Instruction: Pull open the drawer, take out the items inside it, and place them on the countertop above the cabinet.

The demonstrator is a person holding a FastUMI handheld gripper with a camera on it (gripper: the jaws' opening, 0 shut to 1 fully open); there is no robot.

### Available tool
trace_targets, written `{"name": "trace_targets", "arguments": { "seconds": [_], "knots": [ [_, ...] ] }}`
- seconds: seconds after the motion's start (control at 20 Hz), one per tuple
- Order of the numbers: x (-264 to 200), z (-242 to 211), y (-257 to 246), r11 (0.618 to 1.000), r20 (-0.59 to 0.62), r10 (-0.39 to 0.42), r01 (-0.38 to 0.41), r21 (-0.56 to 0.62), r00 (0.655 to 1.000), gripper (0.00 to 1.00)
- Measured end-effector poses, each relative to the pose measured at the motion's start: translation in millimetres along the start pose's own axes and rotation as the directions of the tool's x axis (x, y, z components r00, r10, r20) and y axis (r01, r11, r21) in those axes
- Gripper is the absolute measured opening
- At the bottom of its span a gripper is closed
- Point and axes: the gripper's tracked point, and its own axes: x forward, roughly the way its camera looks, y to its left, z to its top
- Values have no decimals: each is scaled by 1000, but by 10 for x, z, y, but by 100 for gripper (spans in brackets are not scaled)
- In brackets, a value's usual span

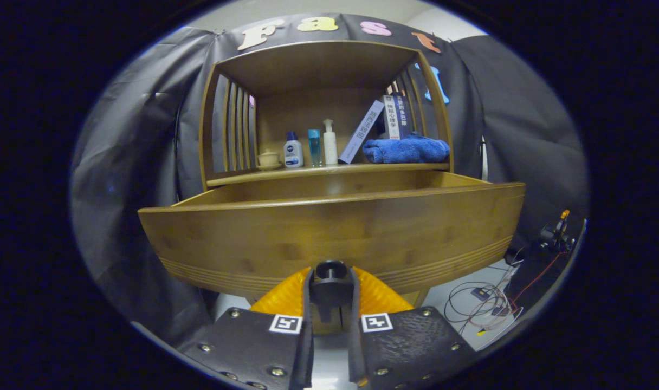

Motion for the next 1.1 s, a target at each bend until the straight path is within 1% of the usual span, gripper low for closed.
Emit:
{"name": "trace_targets", "arguments": {
  "seconds": [0.1, 0.2, 0.3, 0.4, 0.5, 0.6, 0.65, 0.85, 0.95, 1.1],
  "knots": [
    [-102, -26, -2, 1000, 15, 4, -3, -23, 1000, 26],
    [-188, -58, 21, 999, 17, 23, -22, -36, 1000, 26],
    [-191, -70, 26, 997, 8, 38, -37, -63, 999, 25],
    [-173, -102, 30, 997, -38, 45, -47, -64, 998, 26],
    [-237, 61, 73, 995, -16, 61, -62, -75, 998, 43],
    [-268, 200, -22, 992, 3, 32, -32, -122, 999, 81],
    [-290, 264, -20, 990, 9, 33, -31, -134, 999, 100],
    [-357, 532, -75, 990, 14, 9, -7, -142, 1000, 99],
    [-319, 702, -59, 989, 10, 9, -7, -149, 1000, 99],
    [-206, 940, 25, 989, -8, 29, -30, -146, 1000, 99]
  ]
}}
